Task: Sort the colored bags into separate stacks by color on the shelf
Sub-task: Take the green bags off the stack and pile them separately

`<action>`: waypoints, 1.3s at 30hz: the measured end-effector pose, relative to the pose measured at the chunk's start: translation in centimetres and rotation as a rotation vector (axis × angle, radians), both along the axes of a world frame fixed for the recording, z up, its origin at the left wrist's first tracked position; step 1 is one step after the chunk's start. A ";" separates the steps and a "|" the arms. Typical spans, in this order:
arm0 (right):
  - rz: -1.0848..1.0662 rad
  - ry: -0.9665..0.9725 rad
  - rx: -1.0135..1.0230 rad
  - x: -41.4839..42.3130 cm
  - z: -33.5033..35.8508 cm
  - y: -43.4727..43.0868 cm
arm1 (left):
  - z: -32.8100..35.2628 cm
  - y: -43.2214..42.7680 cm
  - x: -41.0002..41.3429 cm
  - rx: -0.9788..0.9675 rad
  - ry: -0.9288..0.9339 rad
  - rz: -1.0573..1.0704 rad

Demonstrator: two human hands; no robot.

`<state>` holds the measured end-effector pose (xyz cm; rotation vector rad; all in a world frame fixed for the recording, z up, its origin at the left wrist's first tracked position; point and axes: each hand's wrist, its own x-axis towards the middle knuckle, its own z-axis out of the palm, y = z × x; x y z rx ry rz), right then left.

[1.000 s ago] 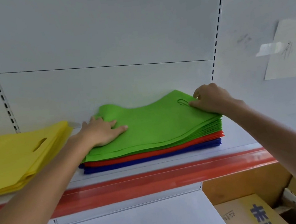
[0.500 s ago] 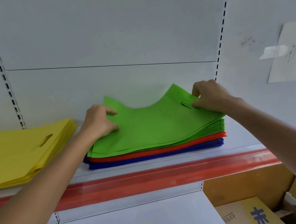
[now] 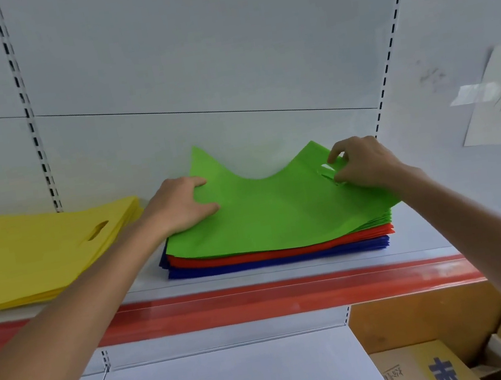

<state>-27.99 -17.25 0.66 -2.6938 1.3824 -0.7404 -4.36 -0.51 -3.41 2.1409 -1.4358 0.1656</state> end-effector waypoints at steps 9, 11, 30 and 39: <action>-0.017 -0.058 -0.099 3.3 2.5 4.0 | 3.0 4.7 5.0 -0.011 0.009 0.023; -0.017 -0.056 -0.120 5.2 3.1 5.8 | 3.5 6.8 7.2 -0.028 0.030 0.039; 0.056 -0.036 -0.107 35.4 1.7 30.0 | 4.5 32.7 36.3 0.071 0.047 0.181; 0.126 -0.011 -0.117 40.4 2.2 35.4 | 3.0 38.5 41.2 -0.026 0.124 0.257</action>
